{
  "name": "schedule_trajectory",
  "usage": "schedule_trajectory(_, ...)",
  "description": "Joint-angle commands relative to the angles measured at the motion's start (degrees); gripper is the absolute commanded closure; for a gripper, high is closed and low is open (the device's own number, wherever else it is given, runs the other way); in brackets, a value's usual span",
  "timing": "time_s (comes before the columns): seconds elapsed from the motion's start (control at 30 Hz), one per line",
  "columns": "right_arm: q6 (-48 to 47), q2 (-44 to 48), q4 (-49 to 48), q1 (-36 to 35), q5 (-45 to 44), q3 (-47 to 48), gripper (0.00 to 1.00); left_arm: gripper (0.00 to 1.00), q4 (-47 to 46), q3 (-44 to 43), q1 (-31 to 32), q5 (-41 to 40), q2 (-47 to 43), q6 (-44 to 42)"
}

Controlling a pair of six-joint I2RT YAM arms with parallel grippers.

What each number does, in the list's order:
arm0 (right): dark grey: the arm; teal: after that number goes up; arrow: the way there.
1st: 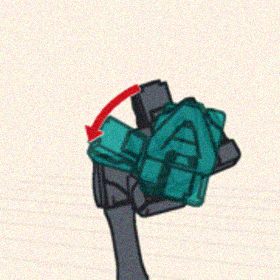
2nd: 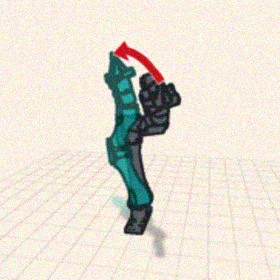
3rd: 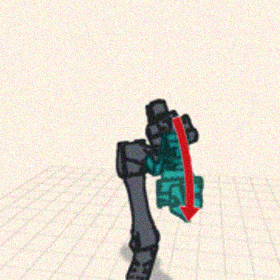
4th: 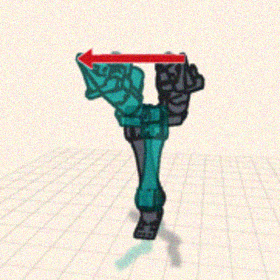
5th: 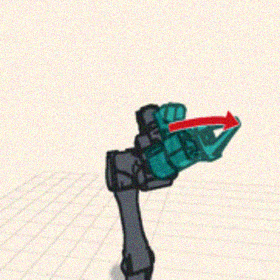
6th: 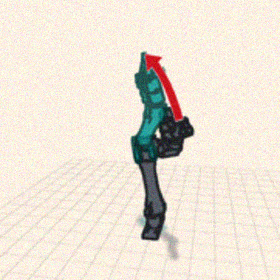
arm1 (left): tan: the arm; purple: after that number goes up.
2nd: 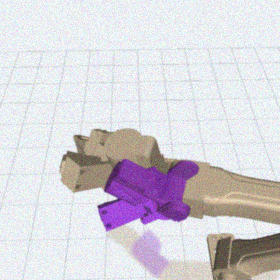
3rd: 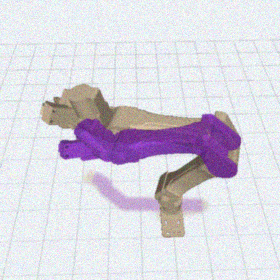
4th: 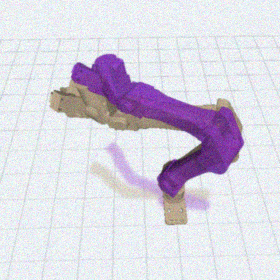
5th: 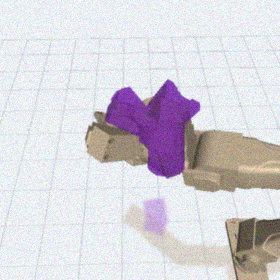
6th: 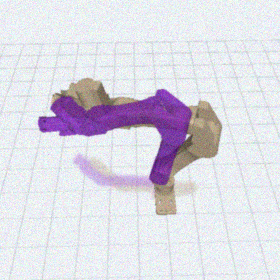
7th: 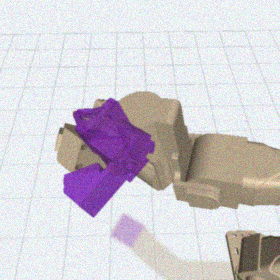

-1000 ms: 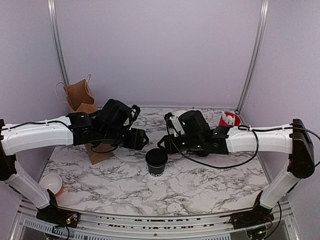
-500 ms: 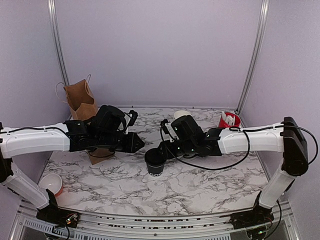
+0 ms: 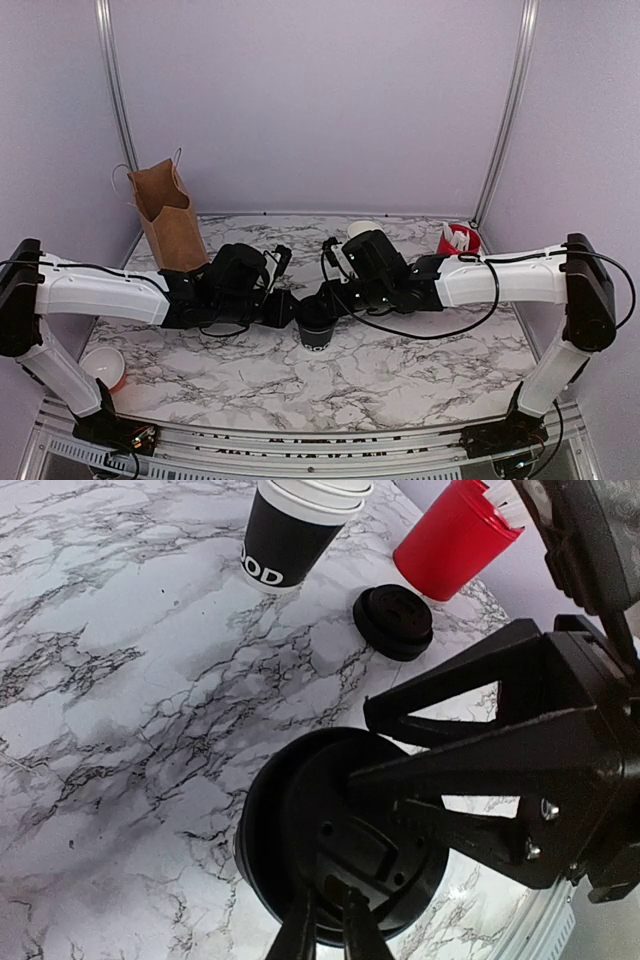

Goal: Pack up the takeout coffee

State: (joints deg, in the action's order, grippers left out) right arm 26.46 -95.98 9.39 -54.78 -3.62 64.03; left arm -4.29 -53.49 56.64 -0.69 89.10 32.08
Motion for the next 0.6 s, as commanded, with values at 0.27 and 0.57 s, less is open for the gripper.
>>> schedule_trajectory(0.27,0.2,-1.5,4.2,-0.7,0.1,0.2,0.6,0.83,9.2,-4.5,0.5,-3.9,-5.3,-3.1)
schedule_trajectory(0.57,0.4,-1.5,4.2,-0.7,0.0,0.0,0.6,0.79,11.1,-8.5,0.6,-3.9,-7.5,-4.5)
